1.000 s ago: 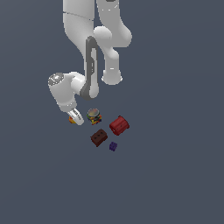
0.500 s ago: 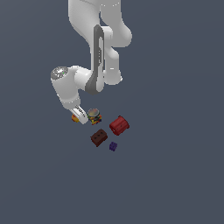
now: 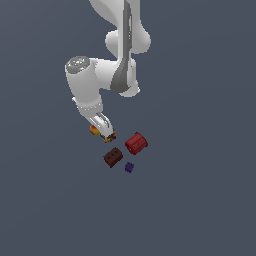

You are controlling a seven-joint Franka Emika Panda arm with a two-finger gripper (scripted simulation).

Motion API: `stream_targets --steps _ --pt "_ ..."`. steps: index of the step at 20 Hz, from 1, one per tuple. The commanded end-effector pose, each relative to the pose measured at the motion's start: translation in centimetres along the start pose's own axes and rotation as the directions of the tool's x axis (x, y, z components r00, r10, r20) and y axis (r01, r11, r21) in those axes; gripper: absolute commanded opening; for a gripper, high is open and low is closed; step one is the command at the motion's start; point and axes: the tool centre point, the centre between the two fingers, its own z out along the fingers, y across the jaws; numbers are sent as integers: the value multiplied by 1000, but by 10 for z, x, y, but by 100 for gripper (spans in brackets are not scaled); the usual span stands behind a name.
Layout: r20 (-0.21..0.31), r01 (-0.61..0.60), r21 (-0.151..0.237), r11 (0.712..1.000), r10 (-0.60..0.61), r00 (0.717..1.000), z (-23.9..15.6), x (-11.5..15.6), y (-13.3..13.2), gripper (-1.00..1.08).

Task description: Pick up a designated object from a clutter of objects.

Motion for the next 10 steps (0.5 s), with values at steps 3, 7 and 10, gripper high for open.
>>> stream_targets --steps 3,7,10 --pt "-3 -1 -2 1000 1 1000 -43 -15 -34 -100" --pt "-4 -1 -3 1000 1 1000 -81 -28 -66 -100" --pt "-4 -1 -3 1000 1 1000 -109 -38 -89 -100"
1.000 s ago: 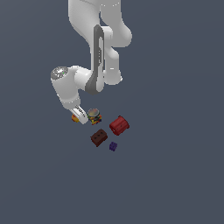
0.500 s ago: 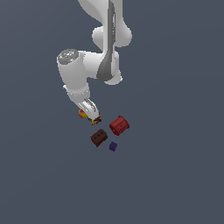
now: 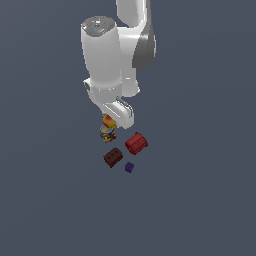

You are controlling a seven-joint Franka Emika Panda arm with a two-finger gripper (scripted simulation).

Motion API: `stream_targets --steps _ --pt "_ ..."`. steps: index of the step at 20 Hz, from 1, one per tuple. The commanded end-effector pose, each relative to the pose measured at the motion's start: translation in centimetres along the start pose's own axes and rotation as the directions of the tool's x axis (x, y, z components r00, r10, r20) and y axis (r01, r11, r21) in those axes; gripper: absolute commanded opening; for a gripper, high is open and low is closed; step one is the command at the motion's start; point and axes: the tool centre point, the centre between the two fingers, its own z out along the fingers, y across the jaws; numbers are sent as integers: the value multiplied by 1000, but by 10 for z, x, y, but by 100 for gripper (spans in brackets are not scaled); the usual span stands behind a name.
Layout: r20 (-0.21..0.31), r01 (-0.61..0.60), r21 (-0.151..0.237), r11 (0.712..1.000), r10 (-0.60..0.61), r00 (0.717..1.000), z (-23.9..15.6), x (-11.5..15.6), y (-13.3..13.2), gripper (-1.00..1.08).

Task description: Pick up a designated object from a clutter of objects.

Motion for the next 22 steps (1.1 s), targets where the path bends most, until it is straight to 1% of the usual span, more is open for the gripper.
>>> stream_targets --steps 1,7,12,17,22 --pt "-1 -1 0 1000 1 1000 -24 -9 -20 -100" --pt "1 0 1 1000 0 1000 -80 -28 -67 -100" --pt "2 1 2 1000 -1 1000 -118 -40 -100 -100" --pt "3 1 3 1000 -1 1000 -149 -49 -128 -100" --pt "3 2 4 1000 -2 1000 -171 -55 -147 -100"
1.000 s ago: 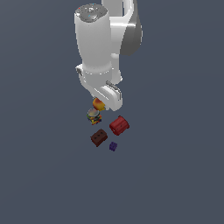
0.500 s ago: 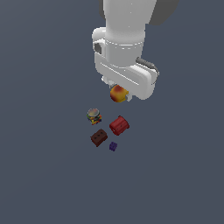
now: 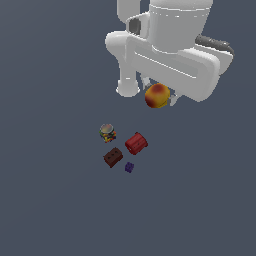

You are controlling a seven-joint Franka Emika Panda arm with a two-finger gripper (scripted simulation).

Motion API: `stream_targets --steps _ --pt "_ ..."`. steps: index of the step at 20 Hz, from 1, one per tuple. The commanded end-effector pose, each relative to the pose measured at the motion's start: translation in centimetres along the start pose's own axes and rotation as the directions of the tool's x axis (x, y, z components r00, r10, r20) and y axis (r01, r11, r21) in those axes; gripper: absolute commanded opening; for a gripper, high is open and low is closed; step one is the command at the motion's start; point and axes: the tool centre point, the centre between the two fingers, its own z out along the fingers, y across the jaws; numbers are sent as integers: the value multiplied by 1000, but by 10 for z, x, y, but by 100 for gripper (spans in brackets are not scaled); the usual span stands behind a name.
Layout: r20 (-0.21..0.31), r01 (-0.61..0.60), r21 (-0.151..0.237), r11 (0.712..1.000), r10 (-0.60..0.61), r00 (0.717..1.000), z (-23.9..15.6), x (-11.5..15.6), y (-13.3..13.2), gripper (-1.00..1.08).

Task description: Pick up a designated object from a clutter of objects.

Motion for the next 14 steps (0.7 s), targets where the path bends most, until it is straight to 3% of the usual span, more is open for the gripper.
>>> stream_targets --steps 1,14 --pt "0 -1 0 1000 1 1000 -10 -2 -8 -100" --pt "0 -1 1 1000 1 1000 -26 -6 -24 -100"
